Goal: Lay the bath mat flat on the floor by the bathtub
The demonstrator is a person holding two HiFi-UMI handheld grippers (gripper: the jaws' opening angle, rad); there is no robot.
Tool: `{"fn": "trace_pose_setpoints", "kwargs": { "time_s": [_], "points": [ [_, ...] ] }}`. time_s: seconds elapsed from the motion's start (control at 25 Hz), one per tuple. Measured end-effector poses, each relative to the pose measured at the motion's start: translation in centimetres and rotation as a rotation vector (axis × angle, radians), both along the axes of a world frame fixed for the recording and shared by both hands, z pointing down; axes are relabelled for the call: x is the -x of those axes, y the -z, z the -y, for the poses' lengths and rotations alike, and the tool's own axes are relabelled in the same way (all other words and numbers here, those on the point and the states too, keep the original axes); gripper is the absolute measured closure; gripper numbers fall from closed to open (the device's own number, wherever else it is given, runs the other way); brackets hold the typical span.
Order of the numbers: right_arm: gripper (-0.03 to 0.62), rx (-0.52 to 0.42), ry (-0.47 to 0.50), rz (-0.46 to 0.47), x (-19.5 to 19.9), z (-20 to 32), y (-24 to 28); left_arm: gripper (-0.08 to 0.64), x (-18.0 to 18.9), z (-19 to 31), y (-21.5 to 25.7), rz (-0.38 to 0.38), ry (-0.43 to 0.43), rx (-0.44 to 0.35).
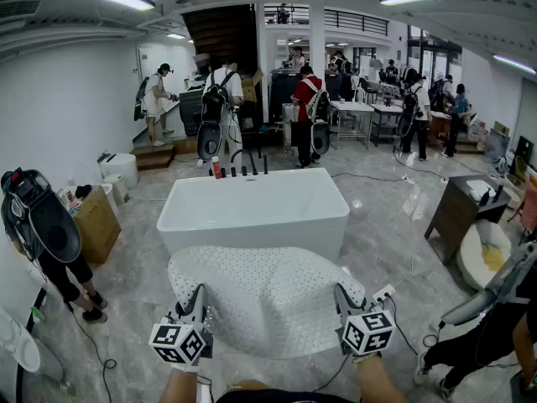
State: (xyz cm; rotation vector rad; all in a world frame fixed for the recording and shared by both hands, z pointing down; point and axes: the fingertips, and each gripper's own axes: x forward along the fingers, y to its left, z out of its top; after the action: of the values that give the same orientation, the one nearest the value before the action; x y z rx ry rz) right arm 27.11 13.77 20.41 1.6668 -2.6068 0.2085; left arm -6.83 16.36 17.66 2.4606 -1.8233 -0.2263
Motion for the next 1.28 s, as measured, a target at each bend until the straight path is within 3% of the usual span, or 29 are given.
{"fn": "trace_pose_setpoints", "kwargs": {
  "time_s": [1.28],
  "points": [
    [0.560,-0.048,0.056,0.014,-1.5,-0.1,1.3,0.532,-2.1,-1.3,0.3,0.026,0.012,-0.014]
  ]
}}
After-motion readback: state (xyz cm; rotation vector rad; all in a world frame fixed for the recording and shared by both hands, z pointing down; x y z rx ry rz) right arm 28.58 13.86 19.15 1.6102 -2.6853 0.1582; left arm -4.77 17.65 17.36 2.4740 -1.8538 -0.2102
